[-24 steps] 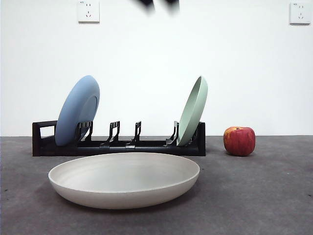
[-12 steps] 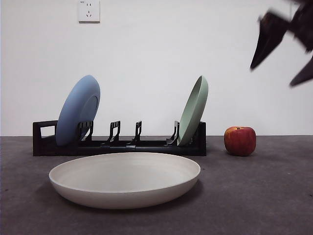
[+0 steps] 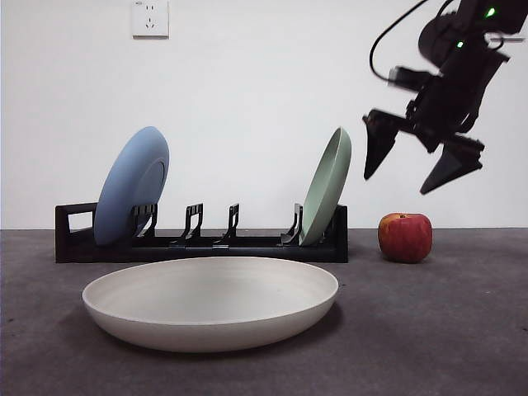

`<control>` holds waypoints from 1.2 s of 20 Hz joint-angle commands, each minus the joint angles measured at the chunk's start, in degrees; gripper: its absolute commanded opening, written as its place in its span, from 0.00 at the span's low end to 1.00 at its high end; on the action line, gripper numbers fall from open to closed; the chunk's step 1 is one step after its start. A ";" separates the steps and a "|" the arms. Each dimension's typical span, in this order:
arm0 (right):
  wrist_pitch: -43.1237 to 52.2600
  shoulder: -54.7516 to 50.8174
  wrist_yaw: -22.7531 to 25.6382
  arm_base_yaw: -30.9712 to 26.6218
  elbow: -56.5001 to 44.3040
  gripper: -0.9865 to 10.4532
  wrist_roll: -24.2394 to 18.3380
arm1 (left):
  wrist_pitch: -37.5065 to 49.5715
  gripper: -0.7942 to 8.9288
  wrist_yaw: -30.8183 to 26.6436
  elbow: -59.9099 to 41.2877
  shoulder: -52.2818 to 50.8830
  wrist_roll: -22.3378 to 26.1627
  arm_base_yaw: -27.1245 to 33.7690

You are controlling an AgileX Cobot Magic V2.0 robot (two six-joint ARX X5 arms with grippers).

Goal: Take the yellow plate from the plate rack,put the plate on the table,take the apple from the table,put the apple in the plate

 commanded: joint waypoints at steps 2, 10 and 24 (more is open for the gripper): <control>-0.24 3.98 1.31 -0.02 1.66 0.58 -0.68 | 0.11 0.32 -0.02 -0.33 0.63 -0.57 -0.02; -0.48 8.81 2.36 0.76 1.66 0.58 -2.10 | 0.17 0.32 -0.07 -0.33 1.01 -0.59 -0.02; -7.82 1.79 5.70 1.49 1.66 0.08 -1.62 | -1.29 0.32 0.02 -0.31 1.01 -0.55 -0.02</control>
